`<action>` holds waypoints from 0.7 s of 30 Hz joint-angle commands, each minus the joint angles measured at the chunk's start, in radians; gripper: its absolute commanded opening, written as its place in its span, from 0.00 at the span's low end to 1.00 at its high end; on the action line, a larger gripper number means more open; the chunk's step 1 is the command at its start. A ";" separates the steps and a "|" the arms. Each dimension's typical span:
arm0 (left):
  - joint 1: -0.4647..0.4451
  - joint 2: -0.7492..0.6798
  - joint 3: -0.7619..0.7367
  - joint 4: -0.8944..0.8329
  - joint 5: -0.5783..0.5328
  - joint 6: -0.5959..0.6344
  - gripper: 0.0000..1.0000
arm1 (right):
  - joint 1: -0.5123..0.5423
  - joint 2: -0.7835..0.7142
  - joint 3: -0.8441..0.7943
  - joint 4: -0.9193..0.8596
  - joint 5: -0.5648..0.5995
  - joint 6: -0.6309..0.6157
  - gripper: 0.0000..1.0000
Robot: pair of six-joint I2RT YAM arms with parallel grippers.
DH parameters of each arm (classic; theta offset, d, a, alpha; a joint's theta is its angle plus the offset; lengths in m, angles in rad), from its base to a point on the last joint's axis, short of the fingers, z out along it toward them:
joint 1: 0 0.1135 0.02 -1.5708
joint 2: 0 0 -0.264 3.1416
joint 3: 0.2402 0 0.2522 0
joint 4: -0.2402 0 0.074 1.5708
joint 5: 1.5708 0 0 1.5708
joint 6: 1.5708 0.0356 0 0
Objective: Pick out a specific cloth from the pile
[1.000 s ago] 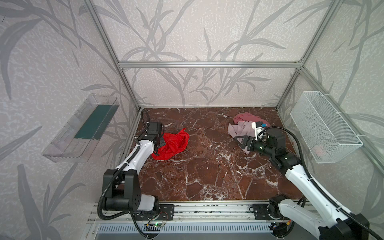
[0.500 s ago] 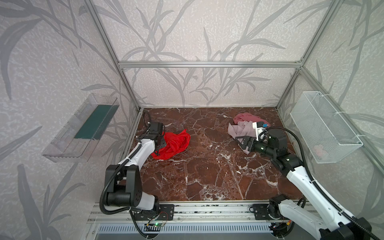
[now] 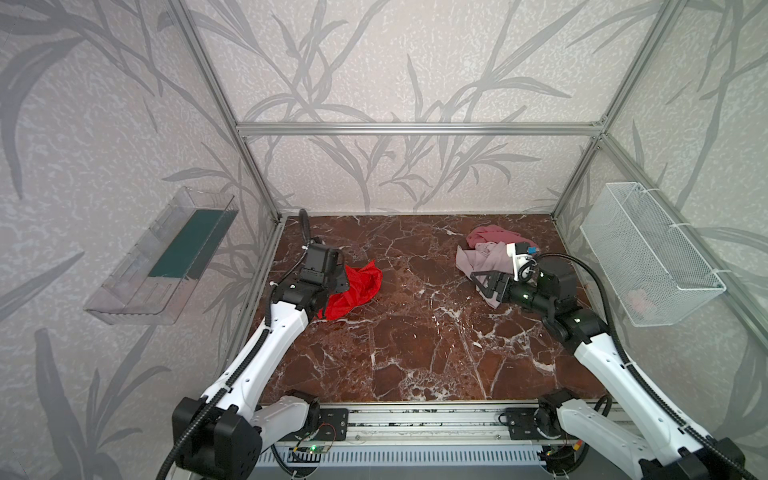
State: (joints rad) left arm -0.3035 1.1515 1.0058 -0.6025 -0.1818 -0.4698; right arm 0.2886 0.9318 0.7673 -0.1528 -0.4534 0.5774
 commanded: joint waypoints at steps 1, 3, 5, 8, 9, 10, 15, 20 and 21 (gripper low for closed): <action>-0.082 0.013 -0.004 -0.040 -0.020 0.008 0.62 | 0.000 -0.025 -0.012 0.034 -0.010 0.013 0.78; -0.105 0.035 -0.039 -0.007 0.007 0.006 0.63 | 0.001 -0.032 -0.019 0.036 -0.008 0.019 0.78; -0.107 0.055 -0.066 0.002 -0.002 -0.010 0.63 | 0.001 -0.036 -0.020 0.038 -0.009 0.021 0.78; -0.108 0.069 -0.125 0.074 0.011 -0.019 0.63 | 0.001 -0.039 -0.020 0.035 -0.009 0.019 0.78; -0.108 0.075 -0.144 0.100 0.009 -0.024 0.63 | 0.001 -0.038 -0.020 0.032 -0.008 0.019 0.78; -0.109 0.081 -0.159 0.124 0.008 -0.031 0.63 | 0.001 -0.036 -0.019 0.033 -0.007 0.018 0.78; -0.104 0.132 -0.186 0.205 0.010 -0.041 0.63 | 0.001 -0.021 -0.013 0.038 -0.008 0.018 0.78; -0.070 0.202 -0.180 0.268 0.041 -0.068 0.54 | 0.001 -0.007 -0.005 0.040 -0.002 0.021 0.78; -0.059 0.215 -0.178 0.279 0.046 -0.073 0.51 | 0.001 -0.005 -0.004 0.039 -0.002 0.021 0.78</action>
State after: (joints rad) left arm -0.3878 1.3403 0.8200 -0.3813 -0.1452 -0.5129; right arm 0.2886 0.9203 0.7544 -0.1379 -0.4538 0.5953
